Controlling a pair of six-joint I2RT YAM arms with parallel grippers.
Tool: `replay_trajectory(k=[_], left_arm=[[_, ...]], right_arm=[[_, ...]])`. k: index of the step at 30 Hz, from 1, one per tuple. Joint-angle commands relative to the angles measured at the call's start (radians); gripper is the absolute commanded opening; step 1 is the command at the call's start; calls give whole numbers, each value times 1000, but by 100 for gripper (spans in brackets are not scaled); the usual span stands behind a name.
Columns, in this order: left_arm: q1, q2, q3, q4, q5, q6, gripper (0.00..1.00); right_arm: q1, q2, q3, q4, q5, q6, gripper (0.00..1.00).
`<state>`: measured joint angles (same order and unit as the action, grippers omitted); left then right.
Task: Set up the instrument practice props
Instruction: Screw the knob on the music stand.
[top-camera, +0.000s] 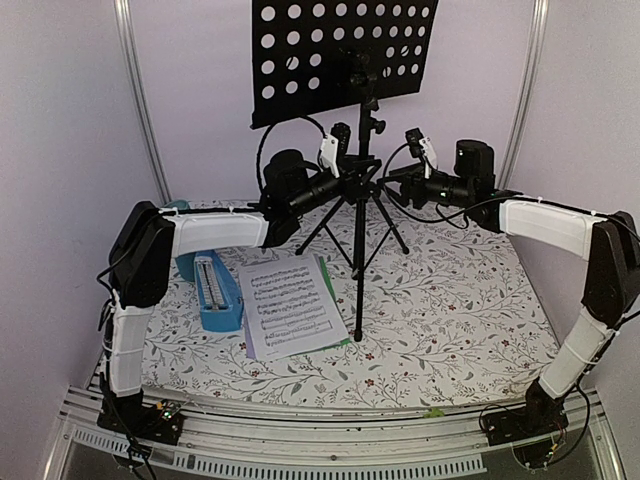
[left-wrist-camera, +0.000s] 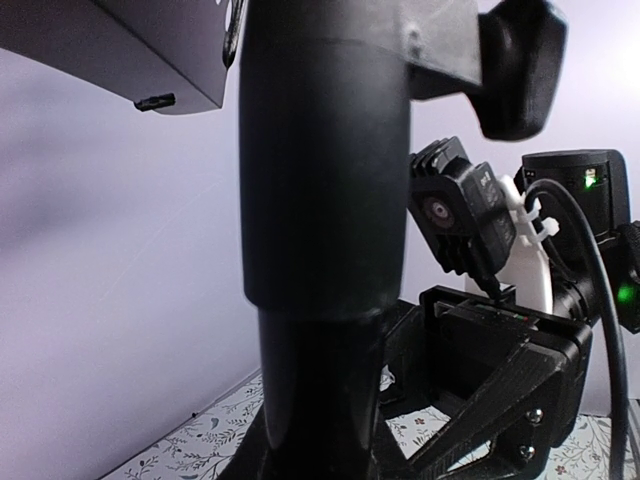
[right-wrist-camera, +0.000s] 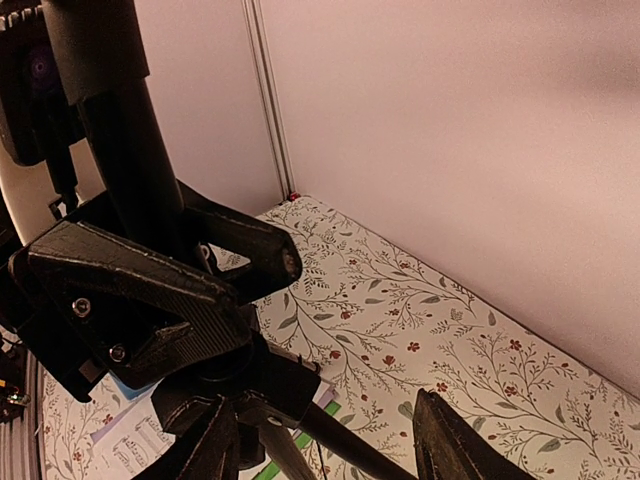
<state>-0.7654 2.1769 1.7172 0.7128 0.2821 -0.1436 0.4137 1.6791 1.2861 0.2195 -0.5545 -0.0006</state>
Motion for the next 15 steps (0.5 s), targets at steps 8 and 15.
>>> replay_trajectory(k=[8, 15], left_arm=[[-21, -13, -7, -87, 16, -50, 0], [-21, -15, -10, -89, 15, -49, 0]], right_arm=[[2, 33, 2, -45, 23, -14, 61], [1, 48, 2, -52, 31, -18, 61]])
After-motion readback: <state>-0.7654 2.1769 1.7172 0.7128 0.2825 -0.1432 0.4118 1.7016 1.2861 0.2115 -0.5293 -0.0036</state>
